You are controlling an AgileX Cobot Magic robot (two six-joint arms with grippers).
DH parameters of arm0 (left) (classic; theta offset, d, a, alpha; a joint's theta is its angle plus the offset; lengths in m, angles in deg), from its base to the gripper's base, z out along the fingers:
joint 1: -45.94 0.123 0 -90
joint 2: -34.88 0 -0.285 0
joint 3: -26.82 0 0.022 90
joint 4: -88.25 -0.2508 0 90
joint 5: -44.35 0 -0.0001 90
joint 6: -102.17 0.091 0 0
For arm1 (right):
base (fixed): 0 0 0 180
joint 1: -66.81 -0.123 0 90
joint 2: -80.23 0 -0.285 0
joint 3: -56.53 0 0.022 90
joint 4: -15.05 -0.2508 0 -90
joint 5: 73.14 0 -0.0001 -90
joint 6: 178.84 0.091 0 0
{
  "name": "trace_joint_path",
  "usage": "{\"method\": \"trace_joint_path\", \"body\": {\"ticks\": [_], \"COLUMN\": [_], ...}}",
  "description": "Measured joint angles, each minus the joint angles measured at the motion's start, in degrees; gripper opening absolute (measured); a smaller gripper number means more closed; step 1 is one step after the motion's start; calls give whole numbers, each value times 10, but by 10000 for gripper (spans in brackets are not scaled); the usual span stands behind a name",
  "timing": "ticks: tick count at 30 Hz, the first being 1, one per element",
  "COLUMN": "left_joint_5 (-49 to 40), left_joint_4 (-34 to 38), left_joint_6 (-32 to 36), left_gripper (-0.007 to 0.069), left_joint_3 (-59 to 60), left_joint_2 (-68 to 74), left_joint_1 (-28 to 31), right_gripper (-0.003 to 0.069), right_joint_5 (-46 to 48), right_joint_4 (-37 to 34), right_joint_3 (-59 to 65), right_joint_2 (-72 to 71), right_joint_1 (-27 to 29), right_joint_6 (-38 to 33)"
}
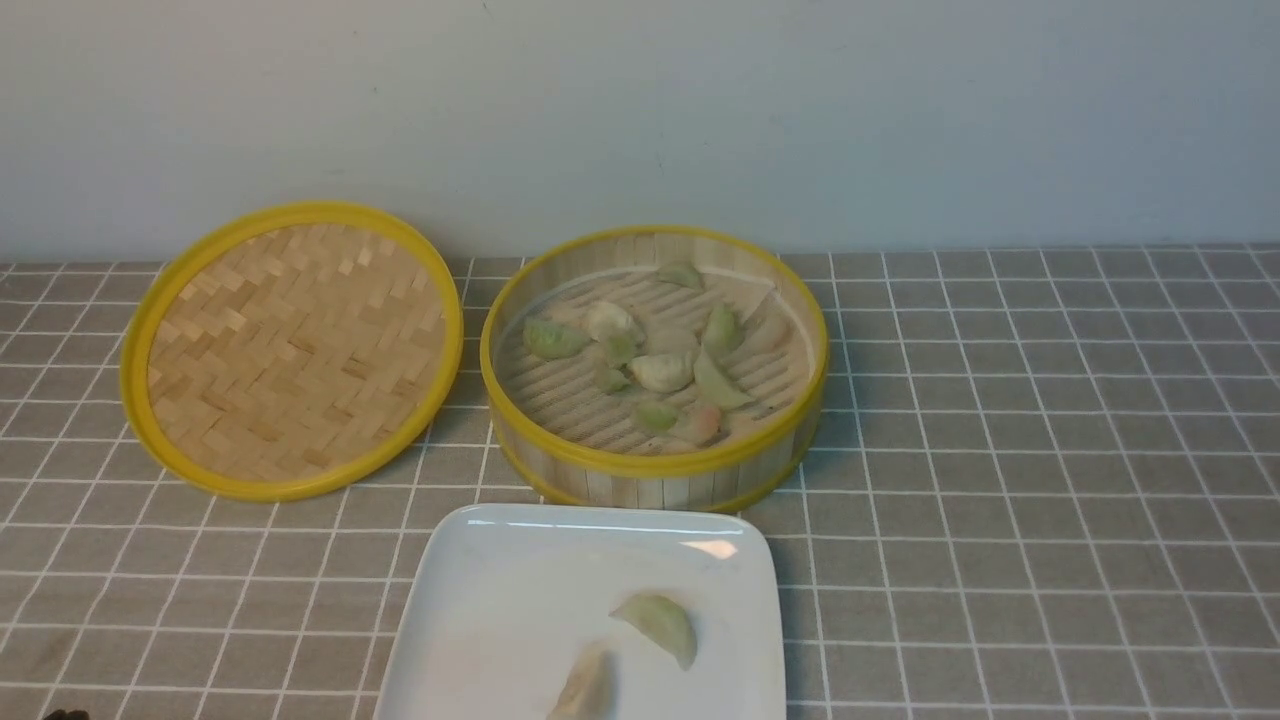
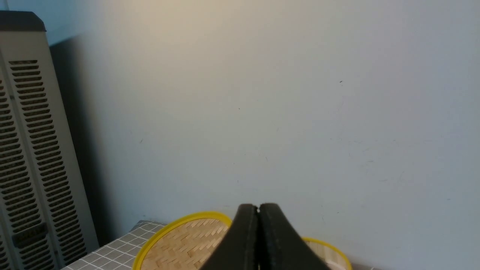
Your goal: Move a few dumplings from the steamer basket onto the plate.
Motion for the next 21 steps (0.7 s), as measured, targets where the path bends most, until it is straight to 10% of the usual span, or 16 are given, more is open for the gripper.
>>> {"method": "trace_joint_path", "body": {"ticks": [21], "left_joint_5": [0], "left_joint_4": [0], "left_joint_6": [0], "left_gripper": [-5], "left_joint_3": [0], "left_joint_2": [0], "left_joint_1": [1], "right_gripper": [-15], "right_joint_5": [0], "right_joint_4": [0], "right_joint_3": [0], "right_joint_2": [0], "right_joint_1": [0], "right_joint_6": [5]}}
